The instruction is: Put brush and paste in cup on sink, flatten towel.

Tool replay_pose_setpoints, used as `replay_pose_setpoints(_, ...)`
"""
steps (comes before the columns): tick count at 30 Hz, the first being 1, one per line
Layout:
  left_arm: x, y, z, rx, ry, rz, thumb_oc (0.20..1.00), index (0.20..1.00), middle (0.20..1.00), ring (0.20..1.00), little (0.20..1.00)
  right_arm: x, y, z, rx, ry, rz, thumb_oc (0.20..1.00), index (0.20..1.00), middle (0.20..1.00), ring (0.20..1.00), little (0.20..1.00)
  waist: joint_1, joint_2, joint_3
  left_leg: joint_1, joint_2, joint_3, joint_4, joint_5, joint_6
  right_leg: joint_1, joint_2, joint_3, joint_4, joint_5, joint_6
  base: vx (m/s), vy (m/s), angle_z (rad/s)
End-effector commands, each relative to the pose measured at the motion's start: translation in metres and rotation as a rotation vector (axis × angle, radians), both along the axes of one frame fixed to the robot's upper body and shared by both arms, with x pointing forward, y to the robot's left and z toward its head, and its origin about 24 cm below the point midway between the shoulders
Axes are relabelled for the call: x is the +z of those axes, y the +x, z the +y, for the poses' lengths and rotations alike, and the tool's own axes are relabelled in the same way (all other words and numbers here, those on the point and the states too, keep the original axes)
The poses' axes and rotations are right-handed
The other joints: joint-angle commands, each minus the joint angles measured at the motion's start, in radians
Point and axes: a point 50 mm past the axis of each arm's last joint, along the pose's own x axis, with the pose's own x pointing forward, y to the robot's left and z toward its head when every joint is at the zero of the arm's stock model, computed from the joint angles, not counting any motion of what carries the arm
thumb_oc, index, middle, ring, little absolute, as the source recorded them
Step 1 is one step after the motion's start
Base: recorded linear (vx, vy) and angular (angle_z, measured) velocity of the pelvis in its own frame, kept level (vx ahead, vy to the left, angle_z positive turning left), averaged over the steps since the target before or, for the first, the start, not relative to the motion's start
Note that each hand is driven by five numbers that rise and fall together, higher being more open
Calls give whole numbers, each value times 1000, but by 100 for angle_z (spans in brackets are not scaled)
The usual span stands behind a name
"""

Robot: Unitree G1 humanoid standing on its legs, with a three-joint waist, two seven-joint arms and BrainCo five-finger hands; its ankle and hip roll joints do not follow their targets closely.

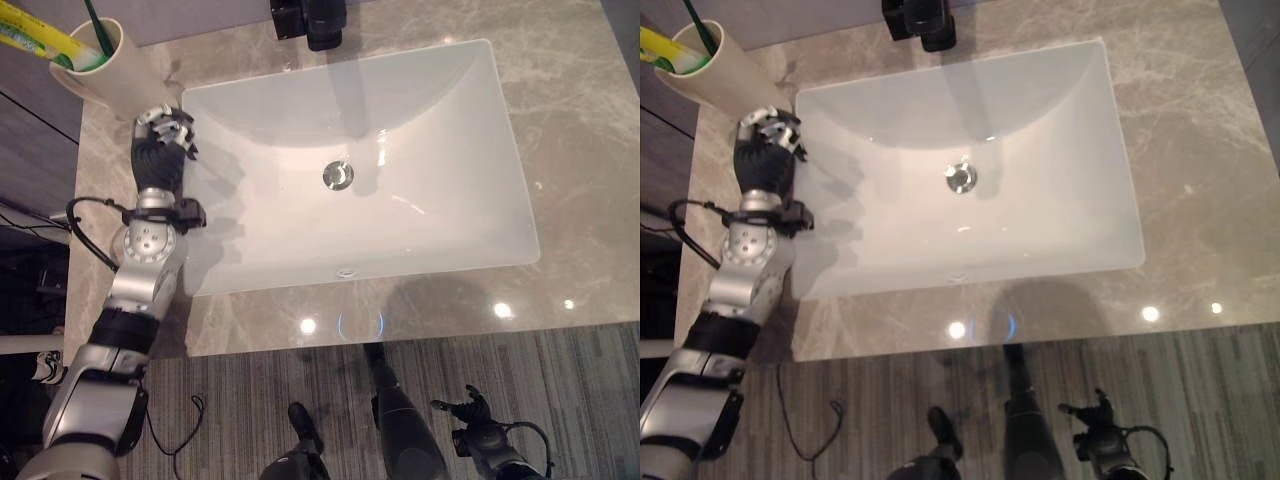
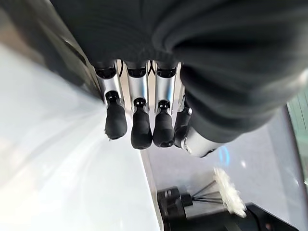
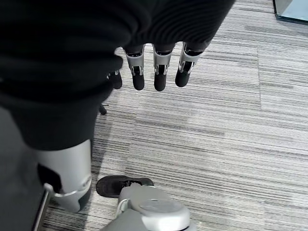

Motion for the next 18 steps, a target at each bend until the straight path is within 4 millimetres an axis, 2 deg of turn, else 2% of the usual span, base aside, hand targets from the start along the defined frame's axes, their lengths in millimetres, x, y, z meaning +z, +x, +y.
replay_pose_setpoints(1, -8, -10, 30, 70, 8, 23, 200, 200, 200, 200, 200, -5, -7, 1, -22, 16, 34, 1000, 1000, 1000, 1000, 1000, 7, -7, -7, 148, -51, -35, 12, 40, -12, 19, -5, 3, 37, -20, 37, -3, -10, 4)
replay_pose_setpoints(5, -15, -15, 48, 152, -15, 45, 200, 200, 200, 200, 200, -7, -14, -3, -33, 9, 60, 1000, 1000, 1000, 1000, 1000, 14, -3, -9, 151, -48, -38, 12, 36, -9, 16, -2, -4, 62, -39, 30, -6, -10, 3)
replay_pose_setpoints(10, -16, -14, 56, 199, -29, 51, 200, 200, 200, 200, 200, -6, -13, -5, -34, 0, 57, 1000, 1000, 1000, 1000, 1000, 17, 2, -4, 148, -48, -41, 12, 38, -8, 6, 2, -10, 80, -52, 26, 0, 0, 0)
replay_pose_setpoints(18, 2, -5, 66, 282, -26, 32, 200, 200, 200, 200, 200, -1, -5, -4, -20, -2, 8, 1000, 1000, 1000, 1000, 1000, 9, 12, 2, 133, -41, -46, 12, 60, -12, -34, 13, -19, 133, -79, 19, 3, -3, 0)
